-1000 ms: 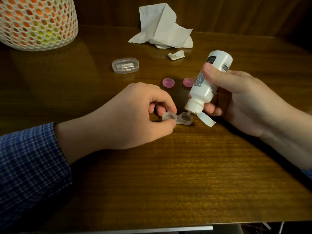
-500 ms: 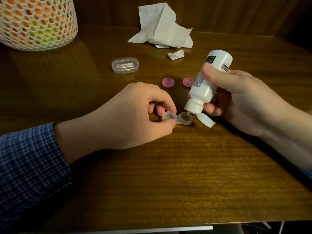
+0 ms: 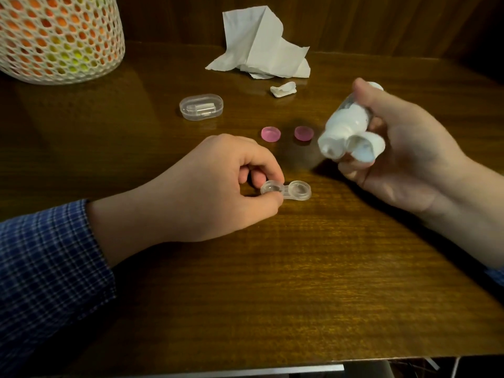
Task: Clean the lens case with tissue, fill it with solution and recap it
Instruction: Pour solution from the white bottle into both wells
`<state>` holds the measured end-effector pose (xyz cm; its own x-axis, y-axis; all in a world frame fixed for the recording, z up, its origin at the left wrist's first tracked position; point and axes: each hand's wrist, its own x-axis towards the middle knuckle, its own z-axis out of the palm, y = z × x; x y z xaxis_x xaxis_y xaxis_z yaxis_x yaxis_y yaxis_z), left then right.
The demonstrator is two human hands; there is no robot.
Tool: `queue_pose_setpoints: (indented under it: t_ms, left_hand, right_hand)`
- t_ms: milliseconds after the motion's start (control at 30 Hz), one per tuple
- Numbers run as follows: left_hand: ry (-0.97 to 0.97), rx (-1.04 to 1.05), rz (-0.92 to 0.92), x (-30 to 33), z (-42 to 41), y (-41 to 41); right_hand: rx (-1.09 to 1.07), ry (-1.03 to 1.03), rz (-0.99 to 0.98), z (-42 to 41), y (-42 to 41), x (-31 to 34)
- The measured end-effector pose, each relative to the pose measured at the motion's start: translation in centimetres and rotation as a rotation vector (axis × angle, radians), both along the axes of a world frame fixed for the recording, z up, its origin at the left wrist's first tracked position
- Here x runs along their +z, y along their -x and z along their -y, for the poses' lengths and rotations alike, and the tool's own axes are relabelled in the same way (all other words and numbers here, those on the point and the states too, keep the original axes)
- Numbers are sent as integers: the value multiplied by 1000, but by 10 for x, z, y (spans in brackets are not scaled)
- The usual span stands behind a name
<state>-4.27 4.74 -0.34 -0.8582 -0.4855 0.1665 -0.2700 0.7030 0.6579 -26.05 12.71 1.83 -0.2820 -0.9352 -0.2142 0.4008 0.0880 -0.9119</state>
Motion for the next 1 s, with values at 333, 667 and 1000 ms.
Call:
queue_pose_setpoints:
  t_ms: [333,667,1000]
  left_hand:
    - [22,-1,-1,-1,1,-1]
    - [24,2,-9,-2,1,0]
    - [16,5,-2,-2,1,0]
  right_hand:
    - [119,23,-300,-1,-8,-8]
    - [181,83,-358,-3,-7,-10]
    - [185,77,-366,-4,-7,-10]
